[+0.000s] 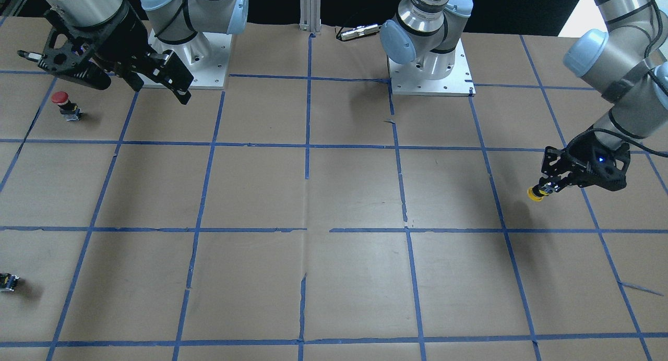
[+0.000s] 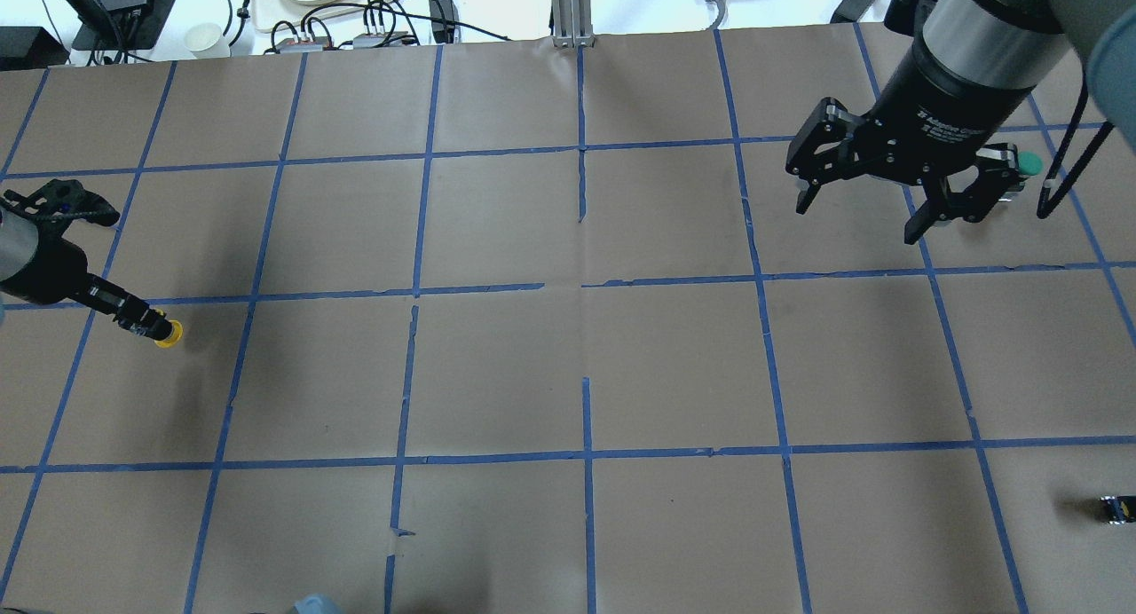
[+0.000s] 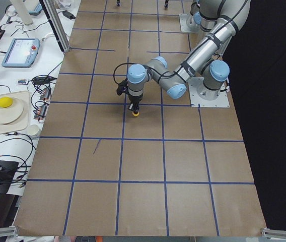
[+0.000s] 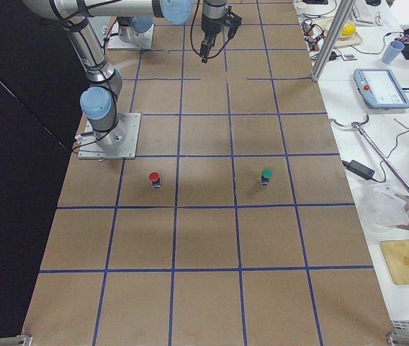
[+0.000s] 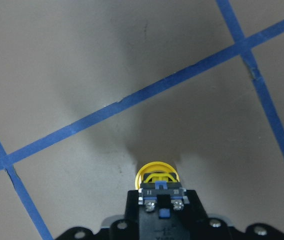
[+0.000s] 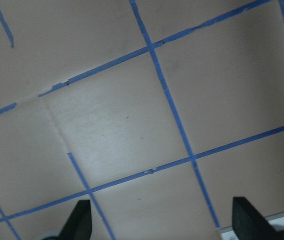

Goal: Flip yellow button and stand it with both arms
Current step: 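Lift the yellow button with the left gripper while the right gripper rises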

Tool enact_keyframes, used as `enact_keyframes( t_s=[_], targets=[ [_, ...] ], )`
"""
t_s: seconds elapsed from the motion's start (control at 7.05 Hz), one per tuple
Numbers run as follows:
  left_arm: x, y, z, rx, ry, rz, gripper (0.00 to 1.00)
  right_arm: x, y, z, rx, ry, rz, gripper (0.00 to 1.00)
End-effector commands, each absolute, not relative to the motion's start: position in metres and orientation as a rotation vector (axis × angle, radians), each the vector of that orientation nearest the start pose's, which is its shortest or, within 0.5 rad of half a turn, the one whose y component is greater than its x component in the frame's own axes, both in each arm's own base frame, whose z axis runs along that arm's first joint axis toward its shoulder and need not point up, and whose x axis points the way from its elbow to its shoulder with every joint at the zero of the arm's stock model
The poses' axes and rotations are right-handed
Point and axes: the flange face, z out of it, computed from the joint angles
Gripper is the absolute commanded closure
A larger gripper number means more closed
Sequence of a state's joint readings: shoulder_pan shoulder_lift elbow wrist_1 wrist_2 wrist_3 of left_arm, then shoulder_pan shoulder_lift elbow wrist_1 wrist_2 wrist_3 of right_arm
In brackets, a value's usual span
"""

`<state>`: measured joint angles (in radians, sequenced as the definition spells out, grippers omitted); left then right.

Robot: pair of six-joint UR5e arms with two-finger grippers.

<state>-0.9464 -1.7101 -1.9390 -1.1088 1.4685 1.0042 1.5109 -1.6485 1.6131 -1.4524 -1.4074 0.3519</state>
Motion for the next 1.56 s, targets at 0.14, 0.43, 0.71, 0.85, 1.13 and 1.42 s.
enact_keyframes(
  t_s=[0.14,0.43,0.71,0.85,1.13,1.42],
  targets=[
    [0.023,-0.514,0.384,0.422,3.541,0.016,0.9,0.121,-0.468,0.495,1.021,2.585,0.267,0.0],
    [-0.095,-0.511,0.413,0.605,3.669,-0.031,0.91,0.087,-0.477,0.497,1.239,2.296,0.374,0.0],
    [-0.153,-0.5,0.434,0.24,4.043,-0.016,0.92,0.097,-0.494,0.488,1.193,2.054,0.493,0.0],
    [-0.167,-0.502,0.453,-0.068,4.218,0.041,0.92,0.1,-0.494,0.478,1.185,2.018,0.525,0.0],
    [-0.188,-0.494,0.478,-0.28,4.404,0.119,0.92,0.11,-0.491,0.472,1.16,1.924,0.57,0.0],
    [-0.198,-0.498,0.486,-0.347,4.516,0.162,0.92,0.119,-0.488,0.488,1.16,1.829,0.587,0.0]
  ],
)
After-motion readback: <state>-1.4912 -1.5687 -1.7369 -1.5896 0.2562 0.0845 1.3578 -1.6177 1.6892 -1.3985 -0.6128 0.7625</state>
